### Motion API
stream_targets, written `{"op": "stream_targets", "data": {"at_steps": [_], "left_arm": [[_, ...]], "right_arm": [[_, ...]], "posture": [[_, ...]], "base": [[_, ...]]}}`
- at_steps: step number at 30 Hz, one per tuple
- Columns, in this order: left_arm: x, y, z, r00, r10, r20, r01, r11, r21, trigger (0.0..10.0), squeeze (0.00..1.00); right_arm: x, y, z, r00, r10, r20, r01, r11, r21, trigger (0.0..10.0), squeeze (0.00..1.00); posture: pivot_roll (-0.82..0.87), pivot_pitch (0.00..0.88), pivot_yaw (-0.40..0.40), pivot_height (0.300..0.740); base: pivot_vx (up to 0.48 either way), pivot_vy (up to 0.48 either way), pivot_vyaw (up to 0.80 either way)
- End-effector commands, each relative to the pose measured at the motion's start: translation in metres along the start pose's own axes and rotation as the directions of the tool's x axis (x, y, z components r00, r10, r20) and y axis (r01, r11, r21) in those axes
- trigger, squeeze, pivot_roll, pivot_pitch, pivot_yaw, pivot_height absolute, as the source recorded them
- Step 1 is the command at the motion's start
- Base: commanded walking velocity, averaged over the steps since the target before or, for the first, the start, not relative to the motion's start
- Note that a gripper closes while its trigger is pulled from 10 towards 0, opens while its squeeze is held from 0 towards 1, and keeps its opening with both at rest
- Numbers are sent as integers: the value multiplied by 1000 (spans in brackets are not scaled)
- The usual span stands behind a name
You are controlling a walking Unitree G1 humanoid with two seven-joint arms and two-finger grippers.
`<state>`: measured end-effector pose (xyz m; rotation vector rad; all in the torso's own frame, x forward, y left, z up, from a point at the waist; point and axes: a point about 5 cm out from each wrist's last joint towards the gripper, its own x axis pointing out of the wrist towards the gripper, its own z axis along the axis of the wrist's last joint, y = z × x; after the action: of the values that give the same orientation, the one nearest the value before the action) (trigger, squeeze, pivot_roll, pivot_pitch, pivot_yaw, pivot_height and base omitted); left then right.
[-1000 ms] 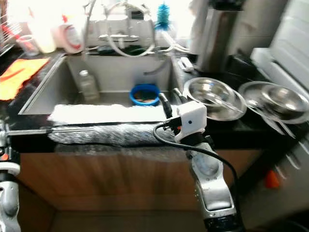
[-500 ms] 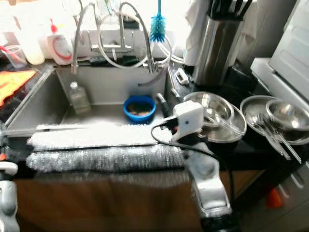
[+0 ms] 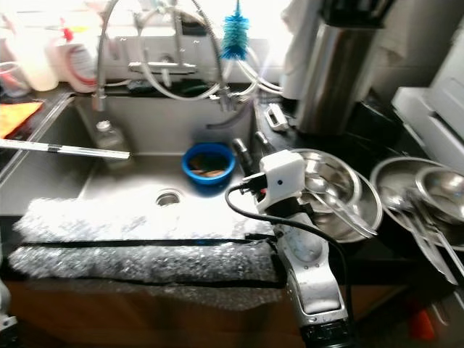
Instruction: Kitchen organization
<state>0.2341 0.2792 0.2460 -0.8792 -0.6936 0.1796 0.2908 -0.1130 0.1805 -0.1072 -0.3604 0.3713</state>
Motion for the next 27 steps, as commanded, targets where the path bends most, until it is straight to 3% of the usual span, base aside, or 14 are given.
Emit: {"op": "stream_targets", "data": {"at_steps": [1,4,6,11,13,14,15,16,17,19,20,23,27], "left_arm": [[3,-7,-8,999,-27,-29,31,986,162,10000,0],[4,-10,-13,998,-35,-45,44,974,221,10000,0],[3,-18,-28,995,-69,-72,92,915,394,10000,0],[1,-23,-44,990,-98,-100,134,867,480,10000,0],[1,-28,-58,978,-144,-149,205,778,594,10000,0],[1,-34,-66,965,-187,-183,261,717,647,10000,0],[1,-37,-70,960,-202,-195,281,699,658,10000,0],[2,-38,-76,961,-193,-197,275,708,650,10000,0],[3,-36,-78,962,-182,-206,274,696,664,10000,0],[3,-33,-86,956,-170,-241,292,656,696,10000,0],[3,-30,-92,952,-153,-265,301,620,724,10000,0],[5,-26,-96,953,-130,-274,297,582,757,10000,0],[8,-24,-102,943,-120,-312,329,496,804,10000,0]], "right_arm": [[1,-1,2,1000,-3,10,3,1000,3,10000,0],[1,-1,3,1000,-3,11,3,1000,4,10000,0],[1,0,3,1000,0,13,0,1000,7,10000,0],[1,3,3,1000,10,13,-10,1000,4,10000,0],[0,4,3,1000,13,15,-13,1000,5,10000,0],[0,4,3,1000,14,15,-14,1000,5,10000,0],[0,4,3,1000,15,15,-15,1000,5,10000,0],[0,5,3,1000,16,15,-16,1000,5,10000,0],[0,5,3,1000,16,15,-16,1000,4,10000,0],[0,5,3,1000,15,15,-15,1000,5,10000,0],[0,5,3,1000,15,16,-16,1000,5,10000,0],[0,6,4,1000,16,16,-16,1000,4,10000,0],[-1,6,3,1000,17,13,-17,1000,6,10000,0]], "posture": [[-116,0,41,740],[-116,0,41,740],[-116,0,40,740],[-120,0,42,740],[-120,0,43,740],[-120,0,43,740],[-120,0,43,740],[-120,0,45,740],[-120,0,47,740],[-123,0,48,740],[-124,0,50,740],[-125,0,53,740],[-117,0,53,740]], "base": [[0,0,0],[0,0,0],[0,0,0],[0,0,0],[0,0,0],[0,0,0],[0,0,0],[0,0,0],[0,0,0],[0,0,0],[0,0,0],[0,0,0],[0,0,0]]}}
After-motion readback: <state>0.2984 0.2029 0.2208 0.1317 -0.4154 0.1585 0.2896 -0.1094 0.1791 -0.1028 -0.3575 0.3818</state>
